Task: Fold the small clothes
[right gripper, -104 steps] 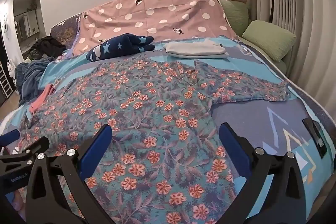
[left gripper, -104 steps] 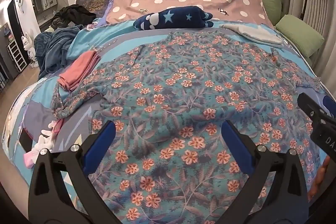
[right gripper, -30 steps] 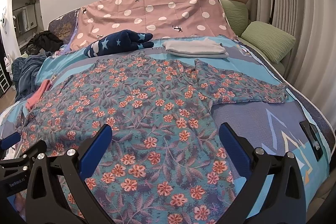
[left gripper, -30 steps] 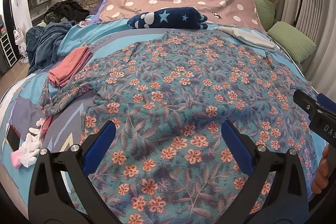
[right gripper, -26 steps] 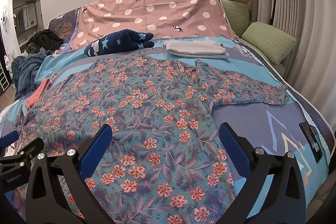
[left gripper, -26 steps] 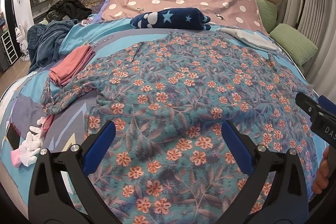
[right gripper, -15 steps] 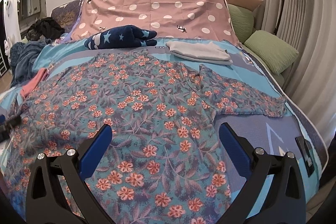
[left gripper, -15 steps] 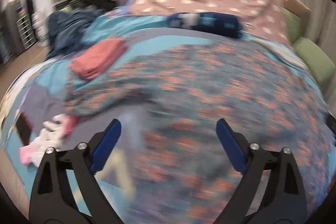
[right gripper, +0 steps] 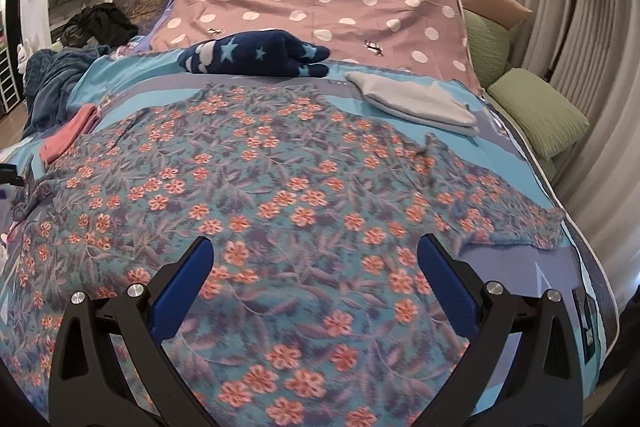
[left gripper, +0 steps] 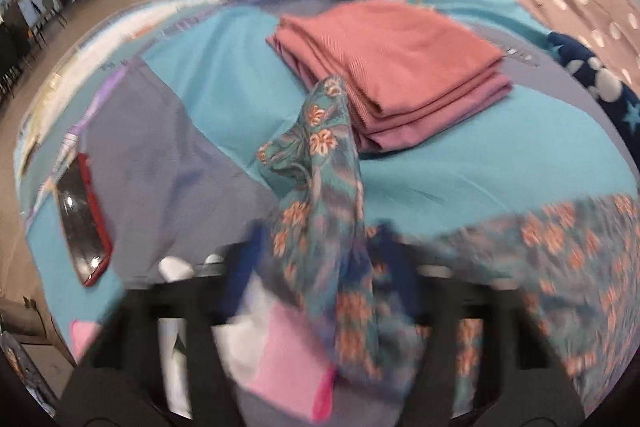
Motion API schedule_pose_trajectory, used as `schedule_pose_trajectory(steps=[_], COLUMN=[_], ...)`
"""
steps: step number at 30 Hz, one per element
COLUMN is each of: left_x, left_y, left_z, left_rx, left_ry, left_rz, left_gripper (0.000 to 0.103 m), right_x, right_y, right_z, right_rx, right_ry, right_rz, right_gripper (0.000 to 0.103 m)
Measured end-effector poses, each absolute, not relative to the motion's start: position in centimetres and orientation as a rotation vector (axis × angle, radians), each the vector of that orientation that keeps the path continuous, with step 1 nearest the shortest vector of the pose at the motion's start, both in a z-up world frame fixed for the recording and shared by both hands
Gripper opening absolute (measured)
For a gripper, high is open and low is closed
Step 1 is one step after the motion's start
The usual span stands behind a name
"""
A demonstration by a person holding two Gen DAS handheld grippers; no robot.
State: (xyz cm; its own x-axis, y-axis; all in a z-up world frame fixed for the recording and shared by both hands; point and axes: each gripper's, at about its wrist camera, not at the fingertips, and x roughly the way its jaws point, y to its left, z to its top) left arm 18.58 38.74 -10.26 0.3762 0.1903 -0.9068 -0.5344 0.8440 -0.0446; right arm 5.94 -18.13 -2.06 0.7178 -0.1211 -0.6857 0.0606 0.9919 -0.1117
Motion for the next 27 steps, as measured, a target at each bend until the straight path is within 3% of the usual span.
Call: schedule_pose_trajectory(steps=[1,4,8,14,19,22,24,27], left_x=[19.0,18.6,17.2,14.4,12.4,11.1,10.5,9.6], left_y=[39.0,38.8,34.7,22.0,10.1,4.4,1.5,-0.3], left_z=[-10.7,-9.5,-4.0,3.9,4.6,1.9,-0.4,-3.2], left_rx=[-0.378,-0.448,-0.455,-0.292,-0.16,-0.048,0.035,0.138], left_ry=[1.114,1.043,0.86,0.703,0.694,0.735,0.77,0.812], left_rz=[0.473,0.454,0.264,-0.092,-0.344,-0.425,-0.438,-0.444], left_gripper=[0.002,0.003,0.003,0.003,0.004,0.021,0.053,0.056], right_x=[6.1,6.5,7.0,7.3,6.8,6.5,6.4,6.4], right_y=[-17.9,-17.8,-18.3,-19.3,-20.4,-21.7,-22.7,-24.1], right_z=[-2.1,-2.2,-2.5,-2.4,-1.6,-1.6,-1.9,-2.6], right_rx=[-0.088,-0.093,-0.083,-0.018,0.004,0.038,0.07,0.13], right_ry=[0.764,0.768,0.78,0.784,0.758,0.758,0.778,0.822], right_rz=[-0.1,-0.101,-0.111,-0.08,-0.068,-0.071,-0.063,-0.023], right_gripper=[0.102,0.102,0.102,0.102,0.102,0.102,0.102,0.102])
